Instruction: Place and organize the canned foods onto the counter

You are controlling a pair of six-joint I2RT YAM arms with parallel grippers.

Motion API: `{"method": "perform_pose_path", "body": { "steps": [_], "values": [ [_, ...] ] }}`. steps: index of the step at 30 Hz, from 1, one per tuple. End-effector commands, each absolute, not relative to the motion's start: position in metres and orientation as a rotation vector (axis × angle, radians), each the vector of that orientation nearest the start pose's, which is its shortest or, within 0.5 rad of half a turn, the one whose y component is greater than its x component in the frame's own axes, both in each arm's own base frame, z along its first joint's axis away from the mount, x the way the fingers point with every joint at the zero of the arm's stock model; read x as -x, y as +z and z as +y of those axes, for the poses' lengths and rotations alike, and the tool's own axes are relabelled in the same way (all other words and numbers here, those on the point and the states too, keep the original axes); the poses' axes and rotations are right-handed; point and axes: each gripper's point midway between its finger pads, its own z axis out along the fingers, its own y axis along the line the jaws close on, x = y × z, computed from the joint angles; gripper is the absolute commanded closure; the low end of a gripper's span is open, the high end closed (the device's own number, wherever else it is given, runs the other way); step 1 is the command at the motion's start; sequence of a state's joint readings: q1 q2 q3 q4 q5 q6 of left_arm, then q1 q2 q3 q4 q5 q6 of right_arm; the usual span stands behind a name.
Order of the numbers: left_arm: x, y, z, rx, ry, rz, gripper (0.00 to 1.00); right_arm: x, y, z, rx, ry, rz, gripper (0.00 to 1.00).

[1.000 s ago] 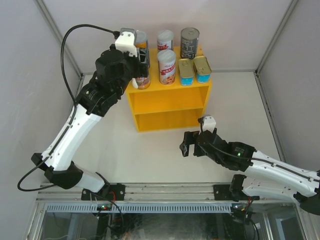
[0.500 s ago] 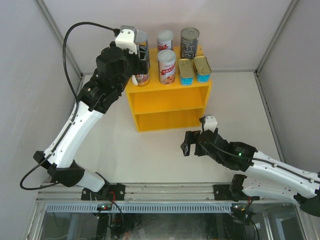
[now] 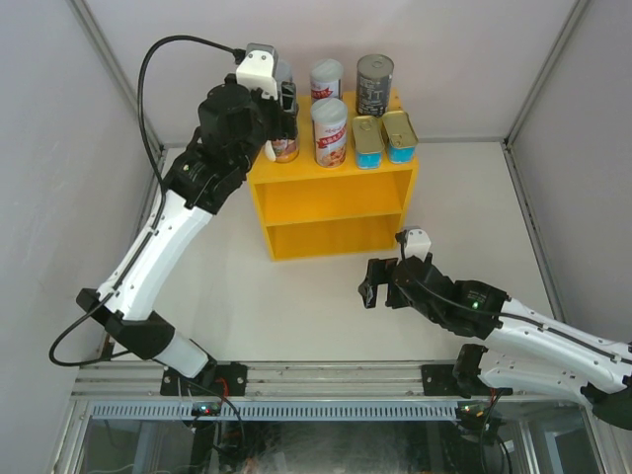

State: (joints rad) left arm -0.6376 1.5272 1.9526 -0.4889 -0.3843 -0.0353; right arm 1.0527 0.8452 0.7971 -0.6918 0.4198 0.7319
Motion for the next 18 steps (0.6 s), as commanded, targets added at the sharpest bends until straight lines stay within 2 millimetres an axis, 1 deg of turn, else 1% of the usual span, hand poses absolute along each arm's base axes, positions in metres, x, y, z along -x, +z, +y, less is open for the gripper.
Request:
{"method": "perform_pose_path", "body": {
  "steps": [1, 6, 9, 14, 18],
  "values": [
    [-0.388, 0.549, -0.199, -0.133, -0.259, 1.423, 1.0, -0.169, 0.176, 0.196, 0.147, 0.488, 2.248, 0.02],
    [-0.395, 0.548, -0.196, -0.131, -0.25, 1.427, 1.0, -0.17, 0.174, 0.195, 0.144, 0.482, 2.253, 0.01],
    [-0.394, 0.549, -0.194, -0.129, -0.252, 1.425, 1.0, -0.17, 0.173, 0.195, 0.141, 0.482, 2.255, 0.02],
    [-0.385, 0.55, -0.194, -0.13, -0.289, 1.428, 1.0, -0.17, 0.174, 0.197, 0.138, 0.497, 2.254, 0.02],
    [-0.372, 0.545, -0.193, -0.129, -0.311, 1.438, 1.0, -0.169, 0.175, 0.197, 0.134, 0.509, 2.253, 0.02]
  ]
}}
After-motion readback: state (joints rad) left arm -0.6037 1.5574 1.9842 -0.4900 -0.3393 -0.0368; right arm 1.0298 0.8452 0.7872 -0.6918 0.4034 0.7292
